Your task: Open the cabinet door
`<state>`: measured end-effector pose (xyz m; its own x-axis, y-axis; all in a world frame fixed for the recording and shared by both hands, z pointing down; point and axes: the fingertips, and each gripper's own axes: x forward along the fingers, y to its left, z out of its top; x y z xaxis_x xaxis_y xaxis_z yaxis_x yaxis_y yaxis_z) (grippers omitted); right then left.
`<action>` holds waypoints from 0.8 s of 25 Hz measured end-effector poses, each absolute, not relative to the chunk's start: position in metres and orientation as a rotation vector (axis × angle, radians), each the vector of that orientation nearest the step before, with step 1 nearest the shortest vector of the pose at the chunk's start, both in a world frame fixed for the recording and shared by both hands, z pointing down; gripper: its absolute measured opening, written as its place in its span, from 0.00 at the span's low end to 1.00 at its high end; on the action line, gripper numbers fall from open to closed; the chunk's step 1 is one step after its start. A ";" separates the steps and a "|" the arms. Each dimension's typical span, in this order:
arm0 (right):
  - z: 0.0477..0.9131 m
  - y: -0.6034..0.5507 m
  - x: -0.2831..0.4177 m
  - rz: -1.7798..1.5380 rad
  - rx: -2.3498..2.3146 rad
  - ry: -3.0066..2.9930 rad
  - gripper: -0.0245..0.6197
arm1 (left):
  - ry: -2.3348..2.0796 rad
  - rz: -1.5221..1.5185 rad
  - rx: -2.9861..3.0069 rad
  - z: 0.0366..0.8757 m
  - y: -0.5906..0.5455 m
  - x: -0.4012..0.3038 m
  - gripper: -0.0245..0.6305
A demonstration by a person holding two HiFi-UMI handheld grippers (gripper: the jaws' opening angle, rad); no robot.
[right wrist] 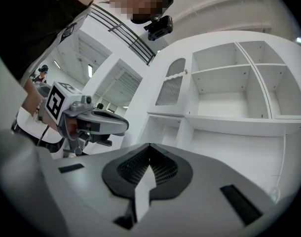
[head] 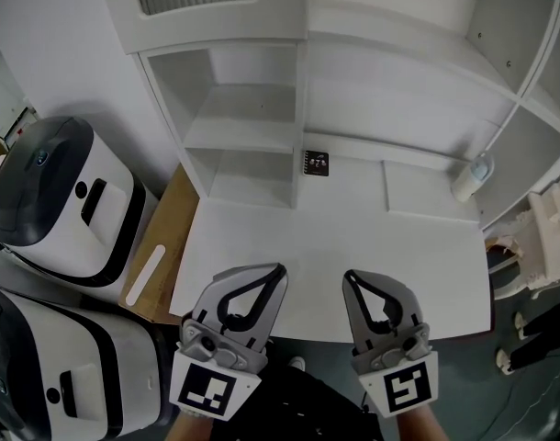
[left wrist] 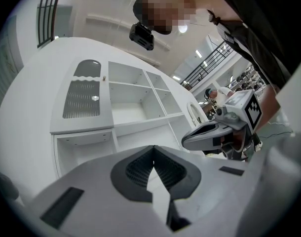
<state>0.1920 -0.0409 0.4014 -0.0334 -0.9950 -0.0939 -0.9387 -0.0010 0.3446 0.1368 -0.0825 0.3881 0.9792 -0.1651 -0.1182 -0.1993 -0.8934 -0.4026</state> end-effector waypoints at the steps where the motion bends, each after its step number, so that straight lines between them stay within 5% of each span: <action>1: 0.400 -0.045 0.193 -0.479 2.051 -2.081 0.03 | 0.254 0.119 -2.698 0.386 -0.086 0.138 0.04; 20: 0.359 -0.116 0.198 -0.603 2.086 -2.002 0.03 | 0.227 0.222 -2.654 0.351 -0.164 0.150 0.04</action>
